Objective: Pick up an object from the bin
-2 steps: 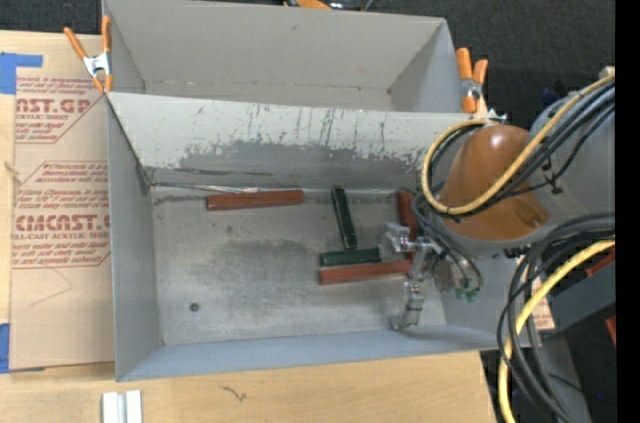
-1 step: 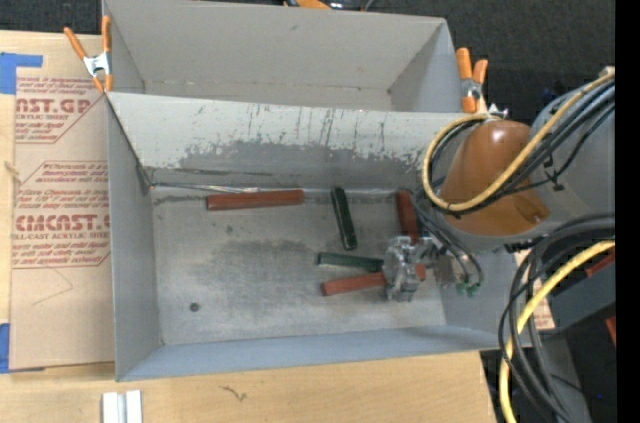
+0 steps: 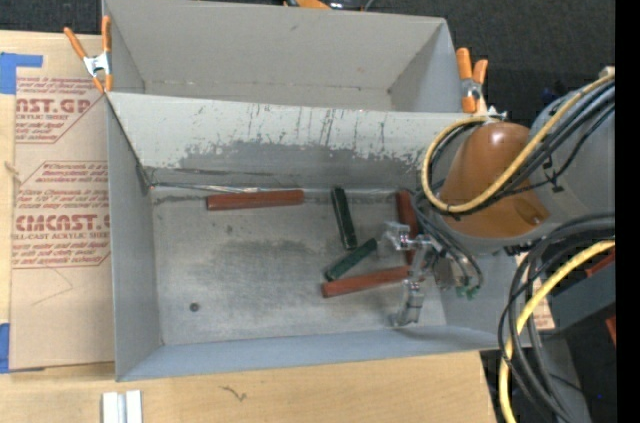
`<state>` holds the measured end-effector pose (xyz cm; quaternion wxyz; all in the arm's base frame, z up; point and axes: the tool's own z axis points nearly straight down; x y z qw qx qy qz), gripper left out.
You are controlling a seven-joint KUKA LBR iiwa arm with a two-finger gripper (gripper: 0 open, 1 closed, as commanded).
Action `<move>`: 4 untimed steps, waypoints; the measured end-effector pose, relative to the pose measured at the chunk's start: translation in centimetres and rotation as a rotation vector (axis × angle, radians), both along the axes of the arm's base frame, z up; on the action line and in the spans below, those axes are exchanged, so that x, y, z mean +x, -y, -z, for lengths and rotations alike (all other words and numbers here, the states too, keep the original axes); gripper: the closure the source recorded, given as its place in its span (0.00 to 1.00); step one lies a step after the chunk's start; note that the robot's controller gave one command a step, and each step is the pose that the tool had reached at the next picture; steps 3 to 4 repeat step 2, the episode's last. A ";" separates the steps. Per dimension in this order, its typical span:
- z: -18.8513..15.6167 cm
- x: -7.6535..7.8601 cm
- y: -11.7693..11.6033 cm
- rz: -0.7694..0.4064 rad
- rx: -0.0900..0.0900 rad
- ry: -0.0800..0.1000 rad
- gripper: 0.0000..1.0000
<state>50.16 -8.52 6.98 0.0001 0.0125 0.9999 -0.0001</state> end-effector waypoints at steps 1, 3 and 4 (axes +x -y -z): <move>0.0 0.0 0.0 0.000 0.000 -0.001 1.00; -13.9 4.0 -0.9 0.042 0.000 0.011 1.00; -13.9 4.0 -0.9 0.042 0.000 0.011 1.00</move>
Offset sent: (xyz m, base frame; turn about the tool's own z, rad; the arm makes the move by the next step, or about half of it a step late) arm 0.0000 0.0000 0.0000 0.0000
